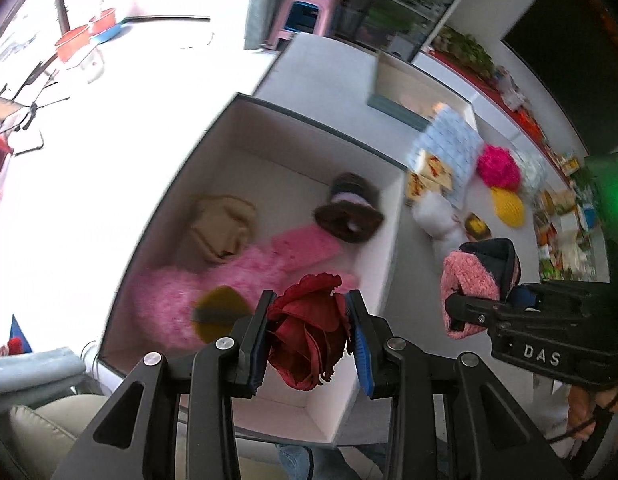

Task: Organize soft objects
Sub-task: 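Carry the red rose and pink-and-black cap over the white box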

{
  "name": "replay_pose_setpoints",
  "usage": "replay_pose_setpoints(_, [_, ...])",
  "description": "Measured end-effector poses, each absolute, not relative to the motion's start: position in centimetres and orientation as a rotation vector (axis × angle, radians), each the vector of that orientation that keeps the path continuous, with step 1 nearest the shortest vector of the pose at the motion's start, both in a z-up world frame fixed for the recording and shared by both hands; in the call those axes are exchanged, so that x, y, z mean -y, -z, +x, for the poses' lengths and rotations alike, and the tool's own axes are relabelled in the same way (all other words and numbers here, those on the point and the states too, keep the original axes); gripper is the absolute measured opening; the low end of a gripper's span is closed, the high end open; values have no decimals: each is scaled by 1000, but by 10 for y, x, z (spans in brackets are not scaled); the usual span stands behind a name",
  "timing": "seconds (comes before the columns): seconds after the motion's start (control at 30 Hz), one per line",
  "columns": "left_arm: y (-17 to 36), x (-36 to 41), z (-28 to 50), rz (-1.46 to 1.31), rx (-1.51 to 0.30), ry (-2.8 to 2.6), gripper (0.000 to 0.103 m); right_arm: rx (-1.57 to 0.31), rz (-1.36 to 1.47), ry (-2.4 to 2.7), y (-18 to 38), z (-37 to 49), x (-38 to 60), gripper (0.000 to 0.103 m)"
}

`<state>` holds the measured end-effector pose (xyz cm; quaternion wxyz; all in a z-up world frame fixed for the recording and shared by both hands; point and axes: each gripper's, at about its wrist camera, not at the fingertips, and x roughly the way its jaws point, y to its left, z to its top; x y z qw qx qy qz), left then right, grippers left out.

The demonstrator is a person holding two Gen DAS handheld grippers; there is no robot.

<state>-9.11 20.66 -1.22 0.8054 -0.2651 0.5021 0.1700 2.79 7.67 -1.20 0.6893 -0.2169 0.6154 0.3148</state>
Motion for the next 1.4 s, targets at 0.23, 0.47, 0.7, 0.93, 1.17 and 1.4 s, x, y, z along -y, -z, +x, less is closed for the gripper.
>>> replay_pose_setpoints(0.23, [15, -241, -106, -611, -1062, -457, 37, -1344, -545, -798, 3, 15, -126, 40])
replay_pose_setpoints(0.47, [20, -258, -107, -638, -1052, -497, 37, -1323, -593, -845, 0, 10, -163, 40])
replay_pose_setpoints(0.7, [30, -268, -95, -652, -1071, -499, 37, -1322, -609, -853, 5, 16, -185, 39])
replay_pose_setpoints(0.93, [36, -272, -82, -651, -1090, -493, 37, -1344, -605, -832, 13, 22, -194, 39])
replay_pose_setpoints(1.17, [40, -268, -72, -620, -1115, -486, 37, -1355, -609, -819, 19, 24, -197, 39])
replay_pose_setpoints(1.4, [45, -267, -70, -624, -1128, -485, 37, -1361, -613, -810, 22, 24, -197, 39])
